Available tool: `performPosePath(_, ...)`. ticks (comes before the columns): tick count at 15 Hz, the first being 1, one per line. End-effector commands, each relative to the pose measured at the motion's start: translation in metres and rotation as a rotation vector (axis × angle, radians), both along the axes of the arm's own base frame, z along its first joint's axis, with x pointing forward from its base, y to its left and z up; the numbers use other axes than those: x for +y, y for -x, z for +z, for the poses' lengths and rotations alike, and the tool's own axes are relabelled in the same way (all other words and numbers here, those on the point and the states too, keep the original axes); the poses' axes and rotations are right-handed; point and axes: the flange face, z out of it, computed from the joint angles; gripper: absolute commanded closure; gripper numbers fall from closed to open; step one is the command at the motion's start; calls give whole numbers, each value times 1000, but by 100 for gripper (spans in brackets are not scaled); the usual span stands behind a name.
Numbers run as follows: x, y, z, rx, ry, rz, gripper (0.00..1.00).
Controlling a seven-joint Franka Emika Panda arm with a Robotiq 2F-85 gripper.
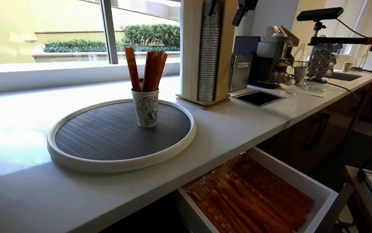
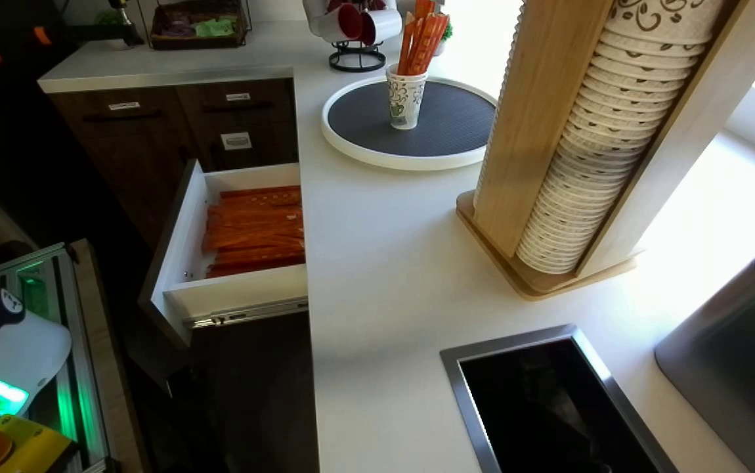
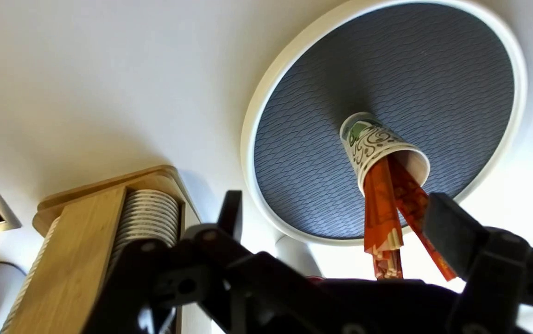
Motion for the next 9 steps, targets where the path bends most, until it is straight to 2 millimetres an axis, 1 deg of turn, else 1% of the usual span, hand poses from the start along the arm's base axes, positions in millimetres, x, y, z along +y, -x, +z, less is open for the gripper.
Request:
performPosePath(1, -3, -16, 0, -32, -13, 18, 0)
performPosePath(4, -7, -43, 3, -73, -61, -57, 0)
performPosePath(7, -11, -75, -5, -54, -113, -147, 0)
performPosePath(9, -7, -95, -12, -35, -156, -212, 0)
